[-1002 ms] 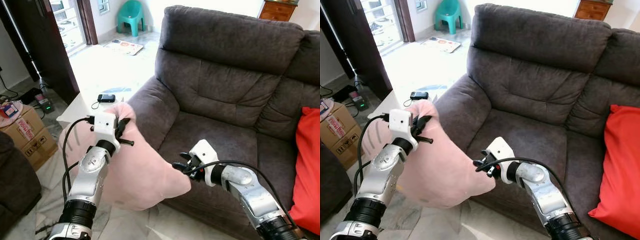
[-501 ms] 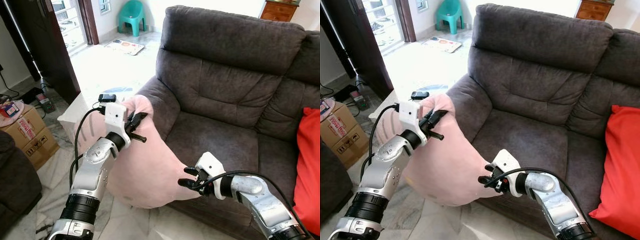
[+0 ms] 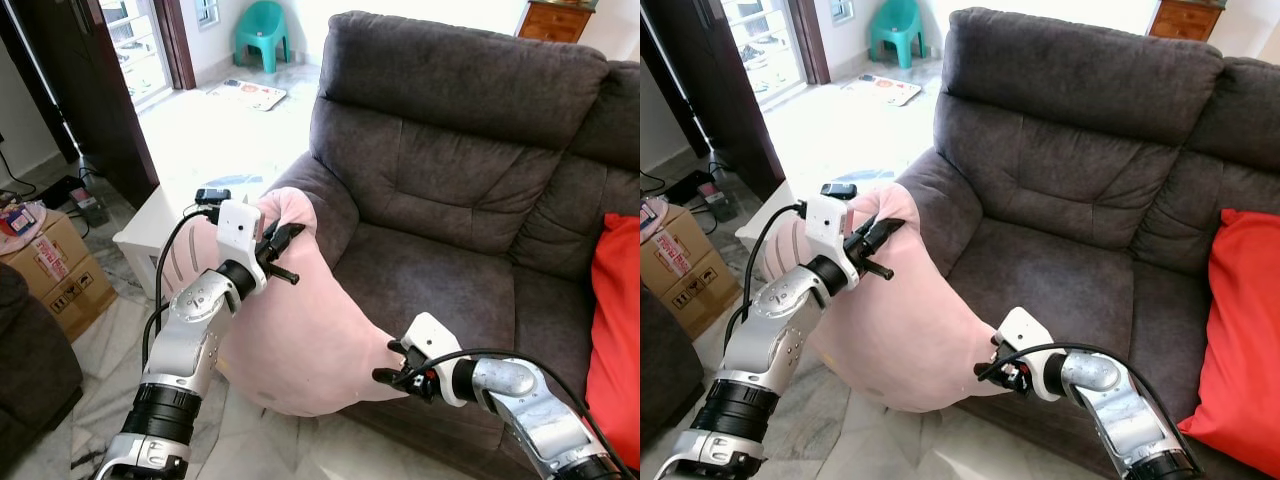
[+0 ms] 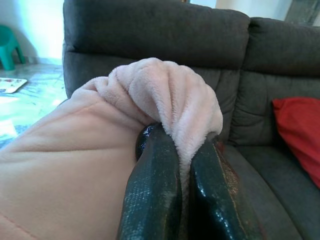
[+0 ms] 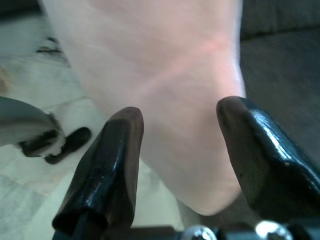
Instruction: Move the pillow to the sofa from floor
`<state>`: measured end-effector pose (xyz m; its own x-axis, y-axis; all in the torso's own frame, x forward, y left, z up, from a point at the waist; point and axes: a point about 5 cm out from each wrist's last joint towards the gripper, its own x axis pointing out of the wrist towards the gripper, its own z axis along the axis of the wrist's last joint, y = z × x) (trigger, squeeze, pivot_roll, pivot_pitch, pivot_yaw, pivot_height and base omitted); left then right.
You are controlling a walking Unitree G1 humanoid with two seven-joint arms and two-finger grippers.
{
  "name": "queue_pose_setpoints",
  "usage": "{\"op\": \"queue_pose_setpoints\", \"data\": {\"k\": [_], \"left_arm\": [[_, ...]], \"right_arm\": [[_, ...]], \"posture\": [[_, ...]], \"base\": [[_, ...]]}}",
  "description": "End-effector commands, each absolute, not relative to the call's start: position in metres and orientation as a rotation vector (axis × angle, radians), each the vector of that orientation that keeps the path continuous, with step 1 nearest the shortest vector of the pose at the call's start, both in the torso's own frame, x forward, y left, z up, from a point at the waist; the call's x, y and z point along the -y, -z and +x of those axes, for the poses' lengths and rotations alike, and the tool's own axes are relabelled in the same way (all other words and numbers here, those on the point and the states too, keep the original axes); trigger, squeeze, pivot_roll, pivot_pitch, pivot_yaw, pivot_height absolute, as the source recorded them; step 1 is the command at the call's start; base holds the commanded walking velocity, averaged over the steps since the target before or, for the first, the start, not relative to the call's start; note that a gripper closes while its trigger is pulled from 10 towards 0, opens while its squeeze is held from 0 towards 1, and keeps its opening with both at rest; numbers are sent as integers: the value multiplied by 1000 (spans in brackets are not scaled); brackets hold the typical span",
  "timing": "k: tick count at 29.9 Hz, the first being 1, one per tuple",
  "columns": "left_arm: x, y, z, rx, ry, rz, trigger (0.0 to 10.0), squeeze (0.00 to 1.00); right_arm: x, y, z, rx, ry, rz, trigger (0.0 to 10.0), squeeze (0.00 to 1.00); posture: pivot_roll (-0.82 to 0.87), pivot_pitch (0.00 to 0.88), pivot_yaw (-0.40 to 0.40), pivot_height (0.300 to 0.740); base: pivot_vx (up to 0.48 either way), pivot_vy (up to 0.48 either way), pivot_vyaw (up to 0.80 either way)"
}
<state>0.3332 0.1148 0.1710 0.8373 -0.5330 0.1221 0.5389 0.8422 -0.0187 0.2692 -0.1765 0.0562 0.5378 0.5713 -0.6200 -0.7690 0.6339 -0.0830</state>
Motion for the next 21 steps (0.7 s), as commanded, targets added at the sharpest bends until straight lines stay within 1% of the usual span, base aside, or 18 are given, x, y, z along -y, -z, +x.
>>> {"op": "queue_pose_setpoints", "data": {"k": [1,6,7,8,9,15,19,20,21], "left_arm": [[-104,-210,331,271,635,-57,10000,0],[-102,-209,331,267,639,-59,10000,0],[-102,-208,331,266,640,-58,10000,0],[-102,-208,331,265,641,-59,10000,0],[-102,-208,331,264,642,-59,10000,0],[-99,-207,332,260,649,-58,10000,0],[-99,-207,332,259,654,-58,10000,0],[-98,-206,331,259,662,-58,10000,0],[-98,-206,331,259,662,-58,10000,0]], "right_arm": [[181,-54,273,-599,-769,-396,10000,0],[178,-51,273,-609,-777,-367,10000,0],[177,-50,272,-612,-782,-348,10000,725],[177,-49,271,-614,-785,-338,10000,725],[177,-48,270,-623,-788,-329,10000,1000],[178,-44,264,-629,-800,-273,10000,1000],[180,-41,262,-640,-803,-276,10000,1000],[186,-33,262,-671,-753,-284,10000,1000],[186,-33,262,-671,-753,-284,10000,1000]], "posture": [[103,0,-38,740],[101,0,-37,740],[97,0,-37,740],[97,0,-37,740],[95,0,-36,740],[84,0,-30,740],[83,0,-28,740],[80,0,-27,740],[80,0,-27,740]], "base": [[0,0,0],[0,0,0],[0,0,0],[0,0,0],[0,0,0],[0,0,0],[0,0,0],[0,0,0],[0,0,0]]}}
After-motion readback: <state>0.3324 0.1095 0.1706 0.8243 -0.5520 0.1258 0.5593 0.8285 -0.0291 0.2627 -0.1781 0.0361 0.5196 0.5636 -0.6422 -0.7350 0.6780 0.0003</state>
